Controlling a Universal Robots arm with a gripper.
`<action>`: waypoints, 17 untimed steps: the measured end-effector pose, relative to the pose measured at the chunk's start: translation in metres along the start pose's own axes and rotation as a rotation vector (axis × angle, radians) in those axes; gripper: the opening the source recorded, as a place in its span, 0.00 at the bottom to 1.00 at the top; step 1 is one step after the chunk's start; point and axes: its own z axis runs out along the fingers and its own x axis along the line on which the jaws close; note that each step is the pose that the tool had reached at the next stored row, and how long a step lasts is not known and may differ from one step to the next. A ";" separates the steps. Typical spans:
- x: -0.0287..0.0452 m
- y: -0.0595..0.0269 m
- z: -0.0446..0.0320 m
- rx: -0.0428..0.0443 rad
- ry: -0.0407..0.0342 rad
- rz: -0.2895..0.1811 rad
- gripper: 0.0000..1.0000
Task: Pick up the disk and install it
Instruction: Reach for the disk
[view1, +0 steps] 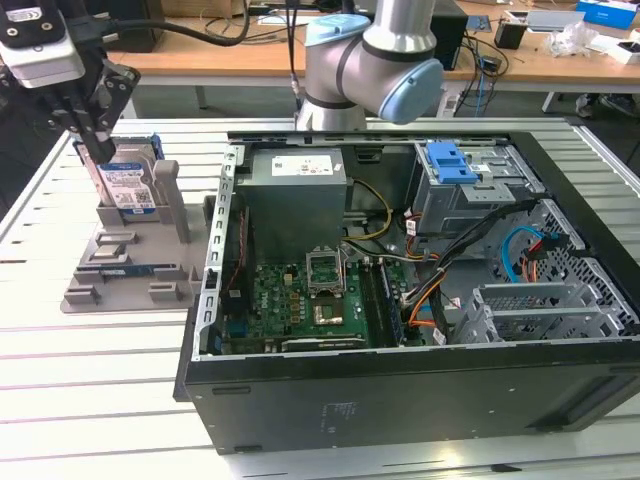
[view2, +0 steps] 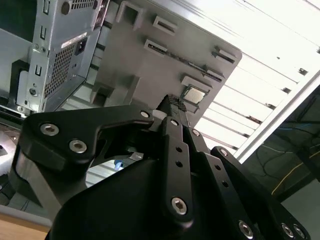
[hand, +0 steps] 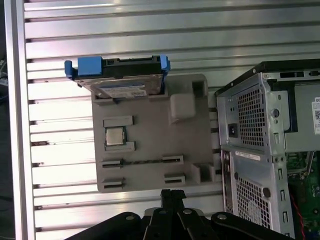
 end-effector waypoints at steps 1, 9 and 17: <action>0.0021 -0.0001 0.0000 0.0000 0.0000 0.000 0.11; 0.0283 -0.0004 -0.0004 -0.0001 -0.0001 0.000 0.11; 0.0447 0.0085 0.0010 0.0016 -0.0002 0.000 0.11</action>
